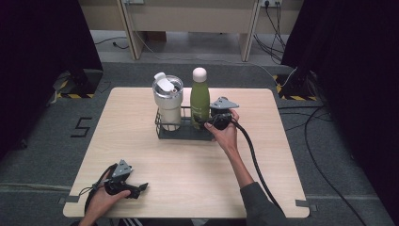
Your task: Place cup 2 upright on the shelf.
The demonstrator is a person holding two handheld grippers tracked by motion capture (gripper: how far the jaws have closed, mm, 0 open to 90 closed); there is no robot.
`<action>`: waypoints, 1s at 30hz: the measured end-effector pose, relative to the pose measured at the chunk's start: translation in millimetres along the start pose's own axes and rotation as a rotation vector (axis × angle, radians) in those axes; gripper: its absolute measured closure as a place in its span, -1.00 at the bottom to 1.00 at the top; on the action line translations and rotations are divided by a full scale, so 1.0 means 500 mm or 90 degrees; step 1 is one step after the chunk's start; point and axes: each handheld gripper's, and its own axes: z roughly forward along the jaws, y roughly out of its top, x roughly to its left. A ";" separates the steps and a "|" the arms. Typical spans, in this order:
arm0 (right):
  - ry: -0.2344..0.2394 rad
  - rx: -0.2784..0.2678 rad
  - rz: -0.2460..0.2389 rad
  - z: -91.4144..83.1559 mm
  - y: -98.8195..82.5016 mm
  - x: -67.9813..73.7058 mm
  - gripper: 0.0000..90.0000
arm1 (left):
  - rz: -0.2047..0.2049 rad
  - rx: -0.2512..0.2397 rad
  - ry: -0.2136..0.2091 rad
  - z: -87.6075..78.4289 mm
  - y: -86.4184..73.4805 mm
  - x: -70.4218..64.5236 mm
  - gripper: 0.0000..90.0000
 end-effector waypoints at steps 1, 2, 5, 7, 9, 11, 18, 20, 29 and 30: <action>0.000 0.000 0.000 0.000 0.000 0.000 -0.67 | 0.000 0.000 0.000 0.000 0.000 0.000 -0.97; -0.002 -0.001 0.000 -0.006 0.001 0.001 -0.67 | 0.000 0.000 0.000 0.000 0.000 0.000 -0.97; -0.001 -0.003 0.000 -0.011 0.001 0.003 -0.66 | 0.000 -0.001 0.000 0.000 0.000 0.000 -0.97; -0.001 -0.004 0.000 -0.024 0.000 0.006 -0.66 | -0.001 0.000 -0.001 0.000 0.000 0.000 -0.97; 0.000 -0.007 -0.004 -0.032 -0.001 0.008 -0.66 | -0.001 -0.001 -0.001 0.000 0.000 0.000 -0.97; 0.000 -0.009 -0.004 -0.037 -0.001 0.010 -0.66 | -0.001 -0.001 -0.001 0.000 0.000 0.000 -0.97; 0.003 -0.022 -0.012 -0.070 -0.005 0.022 -0.66 | 0.000 0.001 0.000 0.000 0.000 0.000 -0.97; 0.010 -0.022 -0.016 -0.082 -0.009 0.028 -0.66 | 0.000 0.001 0.000 0.000 0.000 0.000 -0.97; 0.023 -0.029 -0.011 -0.113 -0.030 0.041 -0.66 | 0.000 0.003 -0.001 0.000 0.000 0.001 -0.97; 0.027 -0.032 -0.009 -0.120 -0.036 0.044 -0.65 | 0.000 0.003 -0.001 0.000 0.000 0.001 -0.97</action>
